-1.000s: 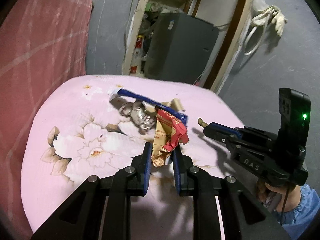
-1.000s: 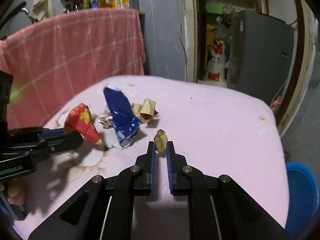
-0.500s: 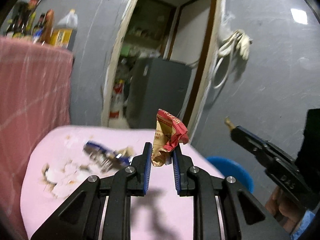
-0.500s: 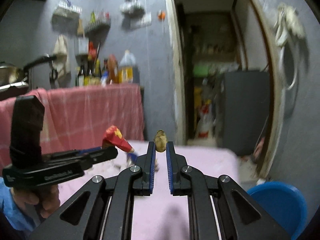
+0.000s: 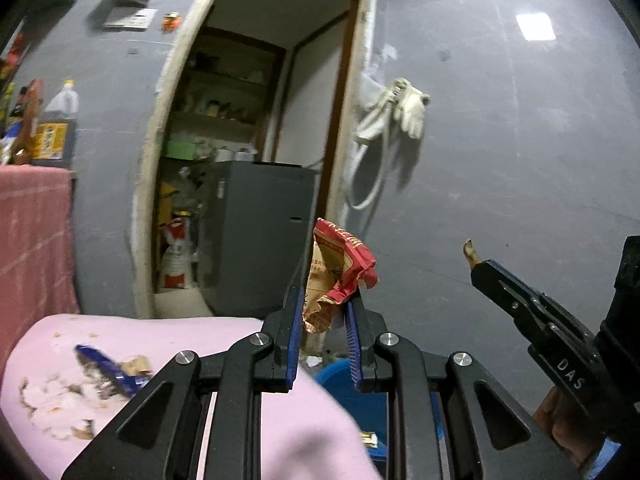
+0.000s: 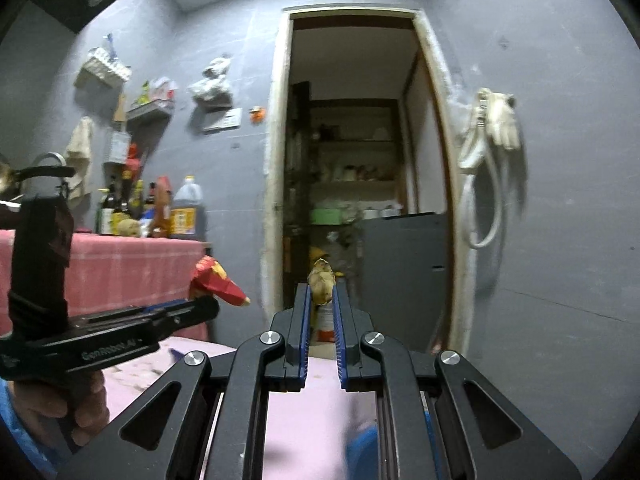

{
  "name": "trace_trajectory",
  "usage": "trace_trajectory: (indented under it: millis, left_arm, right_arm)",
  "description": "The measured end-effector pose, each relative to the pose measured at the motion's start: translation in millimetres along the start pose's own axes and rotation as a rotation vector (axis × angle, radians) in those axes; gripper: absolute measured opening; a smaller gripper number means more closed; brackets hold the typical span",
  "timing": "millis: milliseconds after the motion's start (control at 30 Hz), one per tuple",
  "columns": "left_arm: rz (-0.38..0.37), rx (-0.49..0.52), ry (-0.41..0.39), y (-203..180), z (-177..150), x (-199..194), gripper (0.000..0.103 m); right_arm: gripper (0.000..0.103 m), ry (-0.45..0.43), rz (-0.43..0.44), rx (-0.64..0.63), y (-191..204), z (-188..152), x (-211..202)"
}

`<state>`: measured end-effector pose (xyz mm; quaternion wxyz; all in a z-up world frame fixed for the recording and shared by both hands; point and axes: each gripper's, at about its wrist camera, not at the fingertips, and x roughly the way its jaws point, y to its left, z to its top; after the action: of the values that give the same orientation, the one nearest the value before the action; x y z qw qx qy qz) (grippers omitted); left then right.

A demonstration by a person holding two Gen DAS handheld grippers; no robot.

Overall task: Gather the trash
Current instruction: 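Carry the wrapper and crumb over the blue basin and open both tools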

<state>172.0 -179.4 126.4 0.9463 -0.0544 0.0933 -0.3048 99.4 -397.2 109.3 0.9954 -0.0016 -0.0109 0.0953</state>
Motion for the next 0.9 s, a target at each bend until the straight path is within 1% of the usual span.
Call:
trace_trajectory:
  millis: [100, 167, 300, 567, 667, 900]
  left_arm:
    - [-0.03, 0.03, 0.04, -17.8, -4.8, 23.1, 0.017]
    - [-0.049, 0.042, 0.072, -25.8, -9.4, 37.8, 0.017]
    - [-0.077, 0.063, 0.144, -41.3, -22.2, 67.5, 0.017]
    - [-0.108, 0.06, 0.265, -54.9, -51.6, 111.4, 0.017]
    - [-0.112, 0.05, 0.324, -57.4, -63.6, 128.6, 0.017]
    - [-0.119, -0.002, 0.439, -48.8, -88.2, 158.6, 0.017]
  right_arm:
    - [0.009, 0.022, -0.056, 0.037, -23.8, -9.8, -3.0]
    - [0.009, 0.038, -0.098, 0.094, -43.7, -19.6, -3.8]
    - [0.009, 0.079, -0.16, 0.163, -68.5, -39.6, -3.8]
    - [0.009, 0.17, -0.205, 0.216, -89.1, -75.0, 0.2]
    - [0.009, 0.204, -0.221, 0.251, -94.4, -86.2, 3.0]
    - [0.009, 0.291, -0.238, 0.306, -103.3, -106.5, 17.7]
